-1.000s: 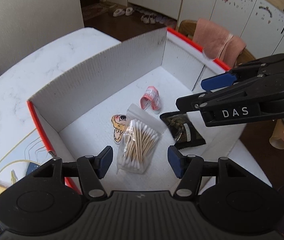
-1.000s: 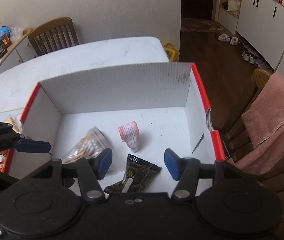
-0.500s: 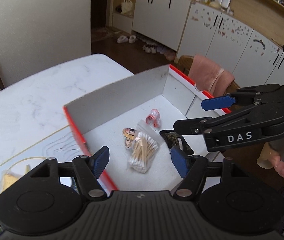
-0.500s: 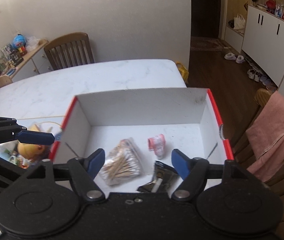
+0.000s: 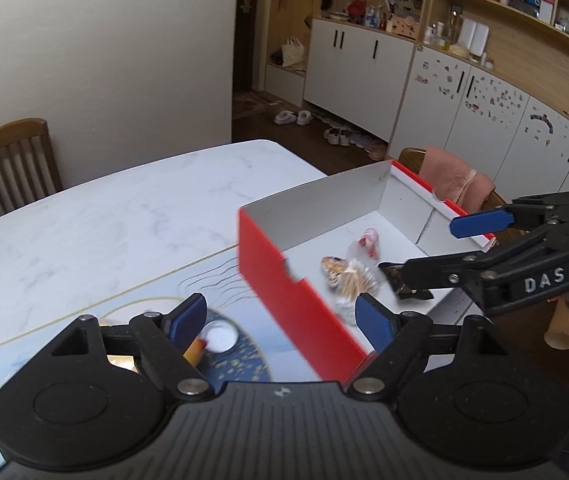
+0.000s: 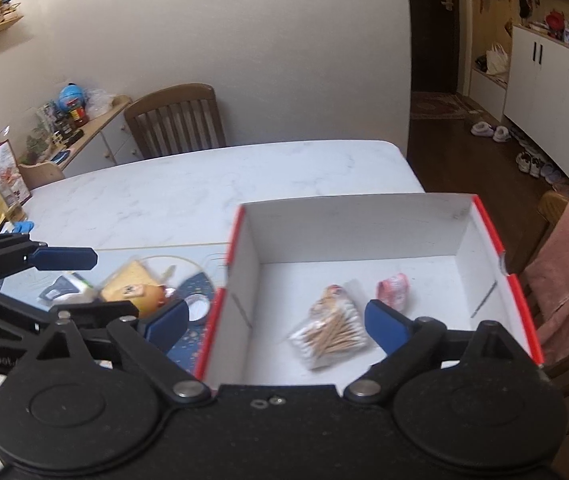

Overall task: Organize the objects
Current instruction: 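Withdraw both tools from the box back toward the remaining items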

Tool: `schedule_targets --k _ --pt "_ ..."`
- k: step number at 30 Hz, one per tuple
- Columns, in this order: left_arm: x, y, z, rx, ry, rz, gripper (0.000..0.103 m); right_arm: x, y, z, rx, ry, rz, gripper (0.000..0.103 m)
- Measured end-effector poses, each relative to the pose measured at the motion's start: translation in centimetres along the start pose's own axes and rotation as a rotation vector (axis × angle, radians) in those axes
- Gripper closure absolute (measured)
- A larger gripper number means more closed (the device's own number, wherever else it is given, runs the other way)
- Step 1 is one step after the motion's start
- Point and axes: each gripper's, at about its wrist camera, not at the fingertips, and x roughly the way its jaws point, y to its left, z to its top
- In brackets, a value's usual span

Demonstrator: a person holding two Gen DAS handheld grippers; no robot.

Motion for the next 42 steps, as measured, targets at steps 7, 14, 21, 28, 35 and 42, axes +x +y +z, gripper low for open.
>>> schedule_targets --k 7,14,21,28,35,42 --pt "-2.8 3.4 -2.4 -0.029 -0.022 0.008 0.015 -0.3 4.1 -1.5 -0.047 -0.004 0.011 0.005" --pt "-5.1 7.3 -5.1 -0.116 -0.034 0.027 0.0 0.2 7.5 -2.4 -0.056 0.009 0.028 0.005" --pt "-6.3 10.3 -8.9 -0.137 -0.021 0.043 0.0 1.3 10.8 -3.3 -0.062 0.028 0.043 0.005" --pt "-6.6 11.6 -12.8 -0.065 0.006 0.101 0.0 2.5 13.5 -4.5 -0.068 0.055 0.047 0.005" --pt "-4.7 12.1 -15.4 -0.086 0.045 0.144 0.0 4.4 15.0 -5.5 -0.064 0.067 0.028 0.005" --pt "-1.3 11.3 -16.8 -0.093 0.096 0.213 0.0 7.1 15.8 -6.5 -0.07 0.095 0.018 0.005"
